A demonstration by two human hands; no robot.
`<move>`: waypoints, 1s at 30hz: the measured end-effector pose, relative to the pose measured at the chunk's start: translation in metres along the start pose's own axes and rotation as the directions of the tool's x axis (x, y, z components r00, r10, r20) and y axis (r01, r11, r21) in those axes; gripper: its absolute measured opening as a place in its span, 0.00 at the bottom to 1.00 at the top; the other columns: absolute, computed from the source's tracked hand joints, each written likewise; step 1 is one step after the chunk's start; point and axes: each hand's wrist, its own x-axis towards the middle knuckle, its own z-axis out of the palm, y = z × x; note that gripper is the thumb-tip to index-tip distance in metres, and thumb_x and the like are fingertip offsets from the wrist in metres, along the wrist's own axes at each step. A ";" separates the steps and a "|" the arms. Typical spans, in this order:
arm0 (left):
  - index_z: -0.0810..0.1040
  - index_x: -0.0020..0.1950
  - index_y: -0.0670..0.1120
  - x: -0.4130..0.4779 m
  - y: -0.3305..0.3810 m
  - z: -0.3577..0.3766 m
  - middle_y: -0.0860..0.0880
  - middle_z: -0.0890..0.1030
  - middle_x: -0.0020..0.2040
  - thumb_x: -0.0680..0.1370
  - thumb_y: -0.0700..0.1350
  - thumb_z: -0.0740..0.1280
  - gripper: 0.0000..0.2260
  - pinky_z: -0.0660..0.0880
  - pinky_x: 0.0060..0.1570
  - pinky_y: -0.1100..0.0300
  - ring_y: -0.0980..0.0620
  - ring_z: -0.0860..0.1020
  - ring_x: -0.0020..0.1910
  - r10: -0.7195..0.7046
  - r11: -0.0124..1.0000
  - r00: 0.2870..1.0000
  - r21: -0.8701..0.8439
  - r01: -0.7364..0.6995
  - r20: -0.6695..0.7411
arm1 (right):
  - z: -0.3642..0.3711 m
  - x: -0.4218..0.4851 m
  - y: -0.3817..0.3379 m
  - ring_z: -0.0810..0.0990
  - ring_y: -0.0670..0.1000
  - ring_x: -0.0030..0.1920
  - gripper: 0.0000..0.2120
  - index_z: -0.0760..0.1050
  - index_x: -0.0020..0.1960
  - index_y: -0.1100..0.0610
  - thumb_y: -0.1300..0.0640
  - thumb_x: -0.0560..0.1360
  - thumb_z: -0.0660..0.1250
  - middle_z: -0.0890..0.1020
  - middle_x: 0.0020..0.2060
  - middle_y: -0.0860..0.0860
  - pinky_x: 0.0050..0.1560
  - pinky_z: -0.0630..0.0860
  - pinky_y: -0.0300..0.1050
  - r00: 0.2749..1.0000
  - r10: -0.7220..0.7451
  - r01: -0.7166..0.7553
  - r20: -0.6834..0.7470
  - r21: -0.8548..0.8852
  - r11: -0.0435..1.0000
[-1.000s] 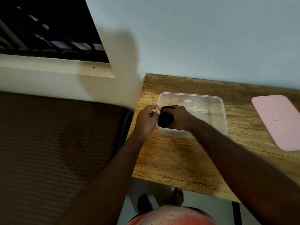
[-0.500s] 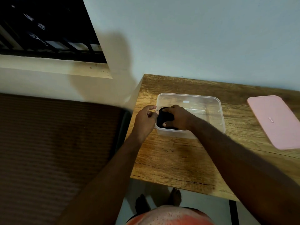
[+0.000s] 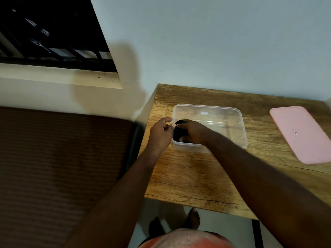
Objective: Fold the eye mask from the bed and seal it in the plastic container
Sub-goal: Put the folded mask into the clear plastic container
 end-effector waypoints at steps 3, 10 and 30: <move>0.75 0.64 0.47 -0.001 0.000 0.000 0.49 0.80 0.44 0.80 0.44 0.64 0.13 0.79 0.34 0.61 0.55 0.80 0.39 0.012 0.999 1.000 0.049 -0.011 -0.024 | -0.002 -0.005 -0.002 0.70 0.58 0.69 0.33 0.68 0.74 0.54 0.53 0.72 0.74 0.67 0.72 0.56 0.68 0.70 0.52 0.999 0.038 -0.036 -0.037 0.045 0.998; 0.78 0.60 0.42 0.000 0.018 -0.008 0.47 0.82 0.54 0.80 0.45 0.64 0.11 0.73 0.51 0.61 0.53 0.78 0.51 0.194 0.979 0.950 0.115 -0.170 -0.245 | -0.022 -0.053 0.008 0.69 0.53 0.70 0.19 0.76 0.67 0.53 0.52 0.77 0.70 0.72 0.71 0.53 0.66 0.61 0.41 0.926 0.183 -0.086 -0.331 0.289 0.954; 0.74 0.67 0.46 -0.094 0.093 0.148 0.45 0.77 0.63 0.78 0.41 0.65 0.17 0.73 0.61 0.52 0.47 0.75 0.62 0.692 0.607 0.588 0.104 -0.788 0.419 | -0.005 -0.244 0.051 0.76 0.52 0.61 0.14 0.80 0.59 0.57 0.52 0.77 0.69 0.82 0.58 0.53 0.58 0.68 0.41 0.360 0.575 -0.301 -0.735 0.492 0.817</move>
